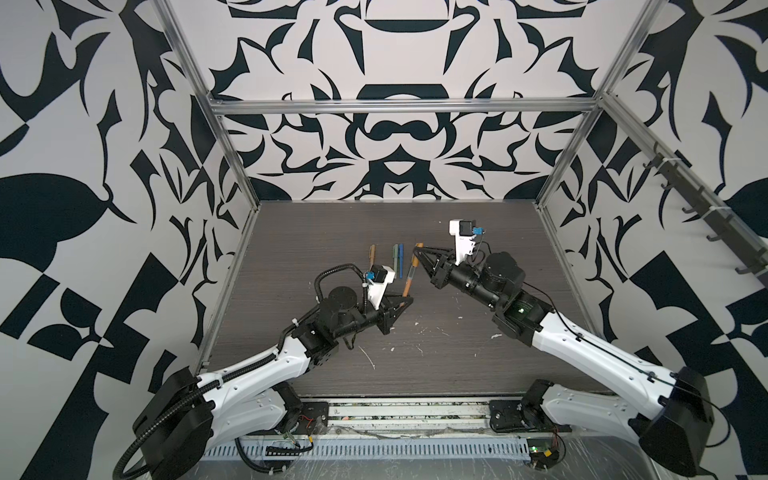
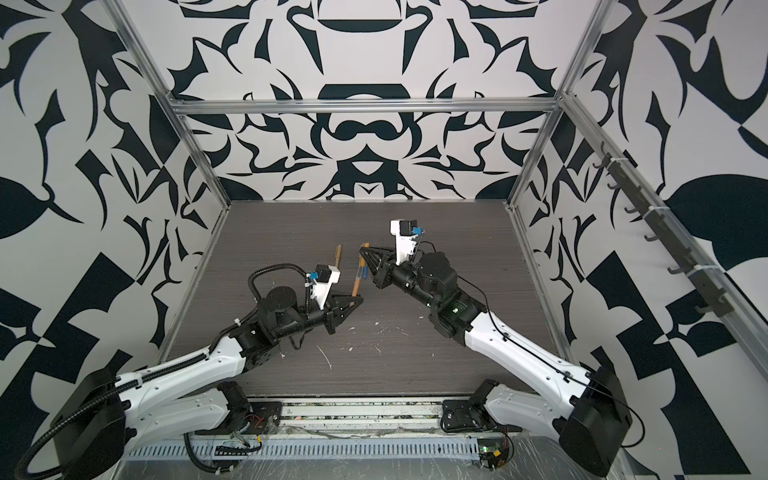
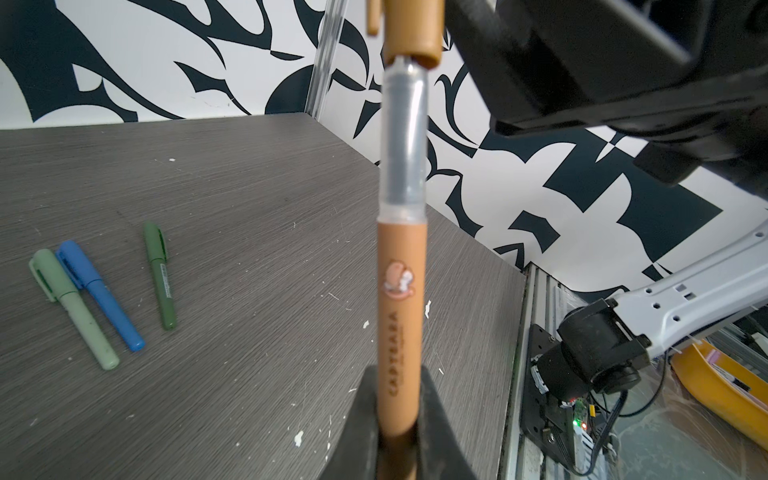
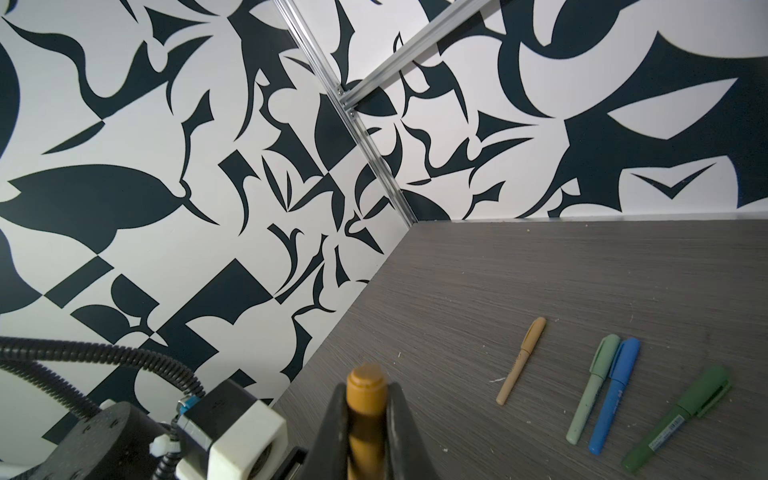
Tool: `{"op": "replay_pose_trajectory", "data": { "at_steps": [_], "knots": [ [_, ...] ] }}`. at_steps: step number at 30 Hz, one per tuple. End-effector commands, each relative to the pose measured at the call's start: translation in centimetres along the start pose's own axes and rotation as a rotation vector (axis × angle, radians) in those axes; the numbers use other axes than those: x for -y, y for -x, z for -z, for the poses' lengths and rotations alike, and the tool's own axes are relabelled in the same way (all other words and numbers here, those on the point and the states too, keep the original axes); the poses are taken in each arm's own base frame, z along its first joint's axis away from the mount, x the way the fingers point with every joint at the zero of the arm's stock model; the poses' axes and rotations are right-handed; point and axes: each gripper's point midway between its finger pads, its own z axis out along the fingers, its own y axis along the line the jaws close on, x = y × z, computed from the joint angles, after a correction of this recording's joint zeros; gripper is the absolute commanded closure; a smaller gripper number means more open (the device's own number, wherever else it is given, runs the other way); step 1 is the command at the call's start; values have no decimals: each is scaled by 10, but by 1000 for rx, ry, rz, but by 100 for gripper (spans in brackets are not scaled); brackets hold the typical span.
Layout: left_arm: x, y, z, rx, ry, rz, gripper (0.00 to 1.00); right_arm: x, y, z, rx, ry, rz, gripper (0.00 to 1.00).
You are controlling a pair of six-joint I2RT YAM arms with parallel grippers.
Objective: Insert the pens into the pen caps
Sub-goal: 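Lift the tan cap and carry it above the upright pen nib, then lower the tan cap onto the nib with the right gripper, then release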
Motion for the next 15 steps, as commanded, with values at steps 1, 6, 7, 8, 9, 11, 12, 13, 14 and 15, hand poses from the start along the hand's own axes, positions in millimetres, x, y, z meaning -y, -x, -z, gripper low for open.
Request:
{"op": "replay_pose_trajectory", "data": {
  "at_steps": [1, 6, 7, 8, 9, 11, 12, 13, 14, 15],
  "knots": [
    [7, 22, 1, 65, -12, -13, 100, -13, 9, 6, 29, 44, -14, 99],
    [6, 22, 1, 66, -7, -8, 100, -12, 0, 5, 7, 53, -28, 99],
    [5, 22, 1, 70, -3, -4, 100, -11, -1, 5, 8, 54, -32, 99],
    [4, 23, 0, 74, 0, -2, 100, -11, -3, 5, 6, 54, -36, 99],
    [3, 23, 0, 78, 3, 3, 100, -10, -5, 5, 5, 55, -39, 99],
    [3, 24, -1, 85, 4, 13, 100, -9, -8, 6, 5, 57, -44, 99],
    [2, 25, -2, 90, 5, 24, 100, -9, -8, 6, 7, 59, -49, 99],
    [1, 24, -3, 97, 4, 36, 100, -10, -9, 7, 7, 62, -50, 99],
    [1, 25, -4, 107, 2, 45, 100, -9, -10, 7, 6, 60, -52, 99],
    [1, 26, -5, 121, -4, 52, 100, -9, -11, 8, 8, 61, -54, 99]
  ]
}}
